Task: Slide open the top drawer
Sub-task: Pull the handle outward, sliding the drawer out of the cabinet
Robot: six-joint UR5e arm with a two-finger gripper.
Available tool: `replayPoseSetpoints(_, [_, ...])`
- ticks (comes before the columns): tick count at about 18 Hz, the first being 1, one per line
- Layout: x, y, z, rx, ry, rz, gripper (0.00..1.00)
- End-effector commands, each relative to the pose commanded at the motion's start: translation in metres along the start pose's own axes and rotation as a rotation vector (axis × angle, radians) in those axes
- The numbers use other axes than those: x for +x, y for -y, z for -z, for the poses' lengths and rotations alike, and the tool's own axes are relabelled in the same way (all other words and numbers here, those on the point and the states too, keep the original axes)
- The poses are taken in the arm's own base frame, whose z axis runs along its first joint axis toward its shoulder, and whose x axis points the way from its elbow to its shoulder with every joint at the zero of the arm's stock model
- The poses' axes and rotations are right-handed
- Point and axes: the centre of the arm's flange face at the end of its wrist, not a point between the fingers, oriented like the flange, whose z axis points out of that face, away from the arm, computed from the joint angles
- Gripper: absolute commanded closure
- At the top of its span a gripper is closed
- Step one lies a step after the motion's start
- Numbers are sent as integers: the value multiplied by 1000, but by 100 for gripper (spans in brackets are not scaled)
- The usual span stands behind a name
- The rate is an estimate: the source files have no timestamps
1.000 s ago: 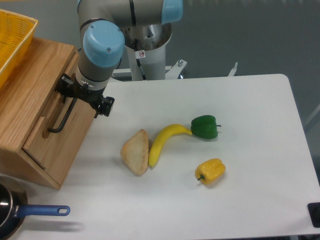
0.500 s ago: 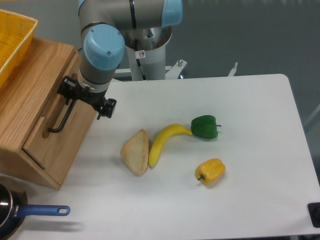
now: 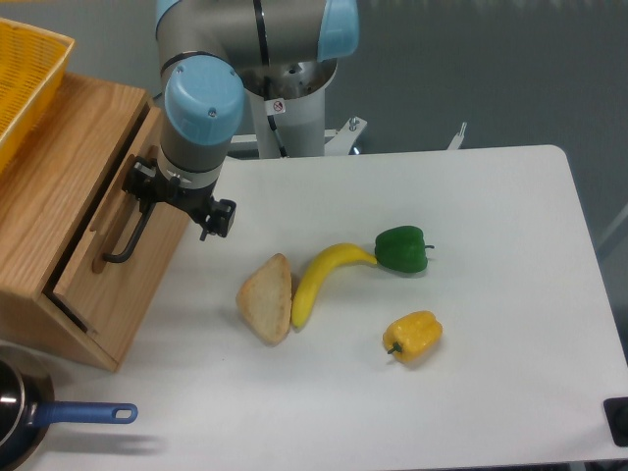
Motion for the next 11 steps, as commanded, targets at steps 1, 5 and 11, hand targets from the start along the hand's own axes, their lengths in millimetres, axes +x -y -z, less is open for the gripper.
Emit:
replayPoseSetpoints(1, [-1, 0, 1, -2, 9, -1, 0])
replayPoseSetpoints(5, [-4, -1, 4, -16, 42, -21, 0])
replayPoseSetpoints(11, [-9, -2, 9, -19, 72, -27, 0])
